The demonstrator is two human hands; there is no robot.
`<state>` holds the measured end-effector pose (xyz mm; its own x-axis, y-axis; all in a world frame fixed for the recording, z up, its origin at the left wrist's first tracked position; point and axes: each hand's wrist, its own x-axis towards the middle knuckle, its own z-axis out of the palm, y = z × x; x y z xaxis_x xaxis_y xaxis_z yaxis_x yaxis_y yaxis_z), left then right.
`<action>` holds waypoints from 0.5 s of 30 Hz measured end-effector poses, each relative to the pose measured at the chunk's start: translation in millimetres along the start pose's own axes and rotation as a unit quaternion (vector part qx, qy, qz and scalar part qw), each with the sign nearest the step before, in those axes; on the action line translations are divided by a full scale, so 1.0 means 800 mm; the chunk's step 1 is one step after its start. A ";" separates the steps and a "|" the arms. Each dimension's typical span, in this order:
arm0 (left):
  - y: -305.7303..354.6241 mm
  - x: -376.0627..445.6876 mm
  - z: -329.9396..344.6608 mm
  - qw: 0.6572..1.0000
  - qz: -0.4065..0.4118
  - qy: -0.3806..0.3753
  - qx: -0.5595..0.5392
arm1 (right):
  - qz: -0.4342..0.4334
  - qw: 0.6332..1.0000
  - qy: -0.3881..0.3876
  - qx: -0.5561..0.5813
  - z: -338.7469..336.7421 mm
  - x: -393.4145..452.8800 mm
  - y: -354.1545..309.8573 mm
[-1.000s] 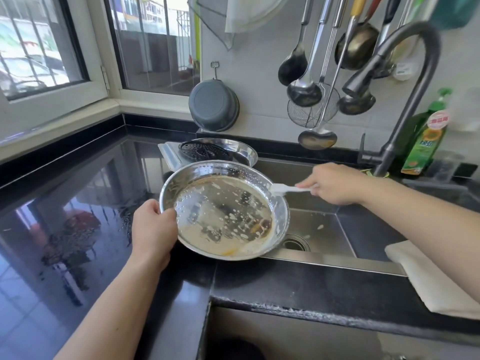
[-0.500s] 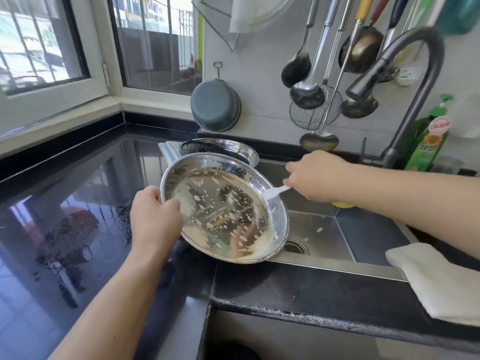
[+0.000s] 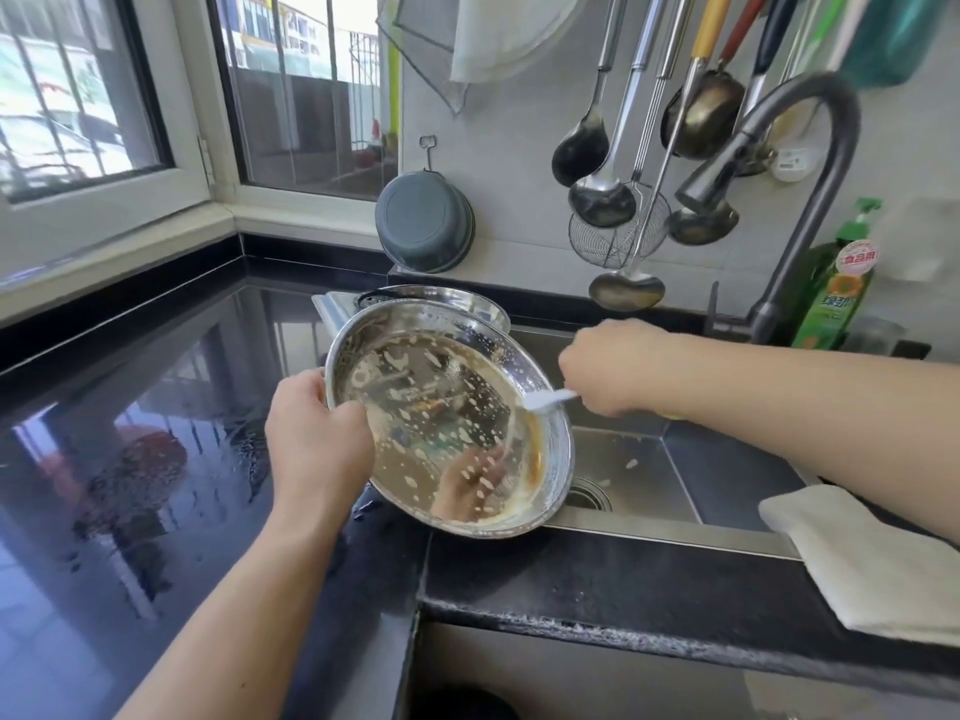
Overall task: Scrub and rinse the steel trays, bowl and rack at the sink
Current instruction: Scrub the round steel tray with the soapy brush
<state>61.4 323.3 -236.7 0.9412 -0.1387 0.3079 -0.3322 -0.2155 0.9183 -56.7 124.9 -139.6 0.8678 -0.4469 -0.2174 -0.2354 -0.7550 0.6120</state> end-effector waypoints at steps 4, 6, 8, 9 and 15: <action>-0.006 0.002 0.002 1.000 -0.004 -0.004 0.002 | -0.004 0.998 0.054 -0.040 0.007 0.011 -0.011; -0.005 0.002 0.002 1.000 -0.016 0.003 0.001 | -0.014 0.999 0.001 -0.030 0.011 0.006 -0.020; -0.002 0.000 0.003 1.000 -0.026 0.009 0.004 | -0.042 0.995 -0.085 -0.013 0.010 0.000 -0.024; 0.000 -0.001 0.003 1.000 -0.025 0.011 0.004 | -0.065 0.991 -0.118 0.006 0.007 -0.003 -0.024; -0.001 -0.007 0.009 0.999 -0.027 0.025 -0.011 | -0.118 0.930 -0.225 0.268 -0.004 -0.010 -0.015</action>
<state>55.7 317.5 -241.0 0.9598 -0.0796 0.2690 -0.2797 -0.1996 0.9391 -59.5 139.3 -142.7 0.6808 -0.3034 -0.6667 -0.3503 -0.9342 0.0674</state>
